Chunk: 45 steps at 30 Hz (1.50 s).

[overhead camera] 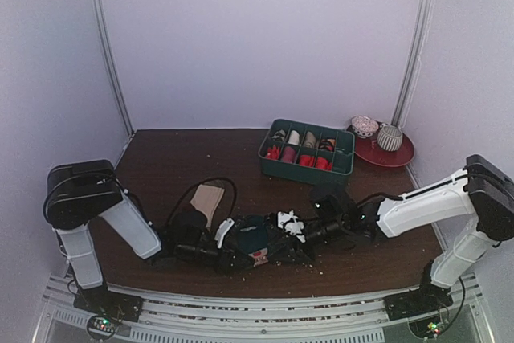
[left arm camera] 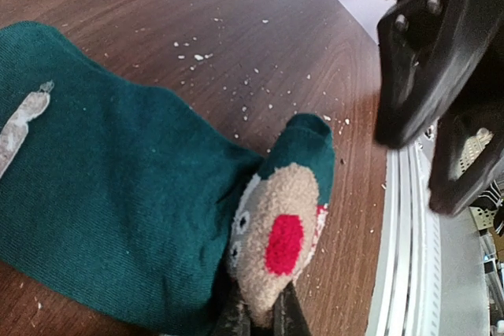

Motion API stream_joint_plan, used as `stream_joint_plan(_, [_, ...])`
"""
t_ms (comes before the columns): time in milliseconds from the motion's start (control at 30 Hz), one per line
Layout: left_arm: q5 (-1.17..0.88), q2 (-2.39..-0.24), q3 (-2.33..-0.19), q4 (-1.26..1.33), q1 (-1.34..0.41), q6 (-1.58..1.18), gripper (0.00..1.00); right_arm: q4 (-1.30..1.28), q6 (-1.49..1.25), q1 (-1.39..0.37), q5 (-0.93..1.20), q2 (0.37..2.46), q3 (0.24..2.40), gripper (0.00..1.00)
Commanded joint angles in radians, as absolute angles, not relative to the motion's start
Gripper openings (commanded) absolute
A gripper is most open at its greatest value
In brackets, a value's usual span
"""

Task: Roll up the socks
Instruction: Roll the sock at the center of the board.

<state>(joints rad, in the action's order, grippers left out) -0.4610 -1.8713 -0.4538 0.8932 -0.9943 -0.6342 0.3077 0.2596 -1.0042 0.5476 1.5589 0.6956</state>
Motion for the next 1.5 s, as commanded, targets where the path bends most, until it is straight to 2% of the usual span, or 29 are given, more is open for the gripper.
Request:
stream_joint_plan(0, [-0.480,-1.951,-0.419,0.610,-0.993,-0.672,0.00,0.387,0.364,-1.033,0.502,1.610,0.679,0.40])
stream_joint_plan(333, [-0.507,-1.955,-0.410,0.606,-0.987,-0.657,0.00,0.384,0.443,-1.036,0.455,1.731,0.737,0.40])
stream_joint_plan(633, [-0.547,-1.977,-0.403,0.637,-0.970,-0.640,0.00,0.379,0.411,-1.036,0.428,1.819,0.721,0.32])
stream_joint_plan(733, [-0.546,-1.965,-0.392,0.651,-0.967,-0.621,0.00,0.349,0.395,-1.036,0.414,1.846,0.722,0.23])
stream_joint_plan(800, [-0.529,-1.932,-0.396,0.635,-0.966,-0.588,0.00,0.314,0.368,-1.038,0.396,1.868,0.739,0.09])
stream_joint_plan(833, [-0.513,-1.914,-0.407,0.603,-0.966,-0.561,0.00,0.294,0.349,-1.037,0.386,1.876,0.748,0.05])
stream_joint_plan(1000, [-0.381,-1.769,-0.475,0.398,-0.966,-0.420,0.38,0.093,0.254,-1.037,0.335,1.911,0.843,0.03])
stream_joint_plan(1033, [-0.349,-1.727,-0.480,0.361,-0.966,-0.396,0.48,0.041,0.235,-1.036,0.333,1.915,0.867,0.03])
stream_joint_plan(1200, [-0.170,-1.480,-0.440,0.284,-0.968,-0.299,0.64,-0.238,0.172,-1.034,0.368,1.932,1.003,0.03])
stream_joint_plan(1300, [-0.069,-1.344,-0.366,0.320,-0.971,-0.288,0.65,-0.393,0.164,-1.031,0.429,1.954,1.110,0.03])
stream_joint_plan(1467, [0.049,-1.143,-0.209,0.532,-1.016,-0.278,0.67,-0.612,0.127,-1.016,0.495,2.038,1.286,0.03])
